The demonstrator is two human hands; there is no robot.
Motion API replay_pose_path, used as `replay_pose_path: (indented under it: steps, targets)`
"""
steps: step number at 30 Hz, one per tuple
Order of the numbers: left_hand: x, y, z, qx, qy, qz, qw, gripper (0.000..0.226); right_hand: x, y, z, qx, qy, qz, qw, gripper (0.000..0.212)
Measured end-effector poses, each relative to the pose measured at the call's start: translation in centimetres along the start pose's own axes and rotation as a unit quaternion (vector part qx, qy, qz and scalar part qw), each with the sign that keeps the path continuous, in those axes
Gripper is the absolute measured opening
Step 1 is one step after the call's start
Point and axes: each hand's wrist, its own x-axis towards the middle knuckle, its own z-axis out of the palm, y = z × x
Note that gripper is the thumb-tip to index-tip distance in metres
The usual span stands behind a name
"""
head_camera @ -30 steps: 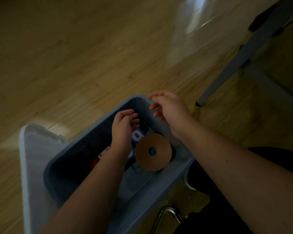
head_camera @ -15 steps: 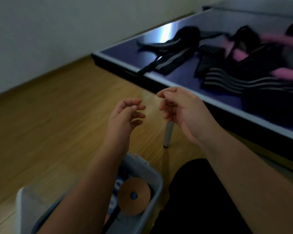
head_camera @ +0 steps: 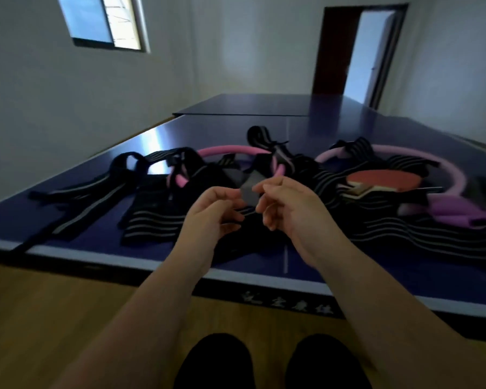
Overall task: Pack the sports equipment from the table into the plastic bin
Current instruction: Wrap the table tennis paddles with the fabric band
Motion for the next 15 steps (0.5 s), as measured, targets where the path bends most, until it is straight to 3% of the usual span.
replay_pose_path:
  steps: [8, 15]
  targets:
    - [5.7, -3.7, 12.9, 0.045, -0.068, -0.031, 0.996, 0.022, 1.7, -0.5, -12.2, -0.035, 0.118, 0.029, 0.992, 0.024]
    - [11.7, -7.8, 20.4, 0.154, -0.071, -0.049, 0.984, 0.019, 2.5, 1.8, -18.5, 0.001, 0.245, 0.09, 0.965, 0.02]
